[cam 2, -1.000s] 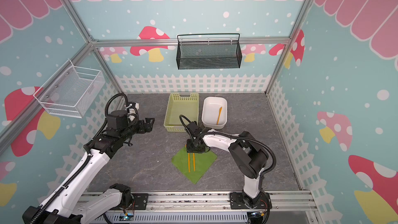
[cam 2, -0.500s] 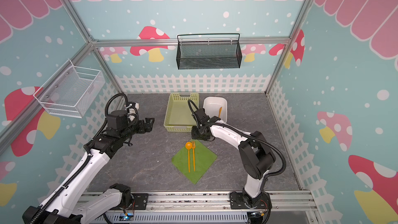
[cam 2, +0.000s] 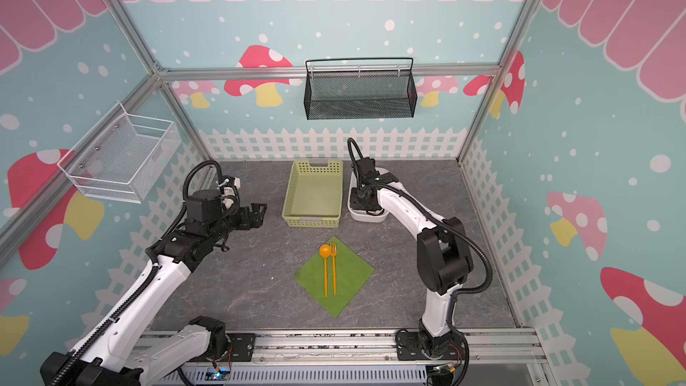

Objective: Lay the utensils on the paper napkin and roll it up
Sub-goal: 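Raise the right gripper and move it over the white tub, then lower the right gripper into the tub and grasp the orange knife handle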

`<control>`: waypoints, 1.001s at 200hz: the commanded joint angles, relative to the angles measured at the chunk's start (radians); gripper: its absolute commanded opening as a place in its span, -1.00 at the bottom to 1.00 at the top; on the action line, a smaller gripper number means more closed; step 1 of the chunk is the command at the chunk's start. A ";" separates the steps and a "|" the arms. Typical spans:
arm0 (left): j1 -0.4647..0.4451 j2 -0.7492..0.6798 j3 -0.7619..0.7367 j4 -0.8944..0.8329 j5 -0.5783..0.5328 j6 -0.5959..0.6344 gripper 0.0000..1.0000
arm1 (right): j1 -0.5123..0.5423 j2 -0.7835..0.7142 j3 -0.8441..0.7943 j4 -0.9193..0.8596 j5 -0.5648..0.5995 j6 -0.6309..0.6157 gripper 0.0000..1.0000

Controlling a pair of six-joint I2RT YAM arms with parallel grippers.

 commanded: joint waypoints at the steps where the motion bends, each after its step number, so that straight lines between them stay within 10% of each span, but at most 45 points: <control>1: 0.006 0.010 -0.009 -0.003 -0.007 0.003 0.87 | -0.035 0.072 0.062 -0.048 0.052 -0.028 -0.26; 200: 0.007 0.026 -0.012 0.010 0.030 -0.013 0.87 | -0.172 0.467 0.358 -0.110 0.018 0.023 -0.46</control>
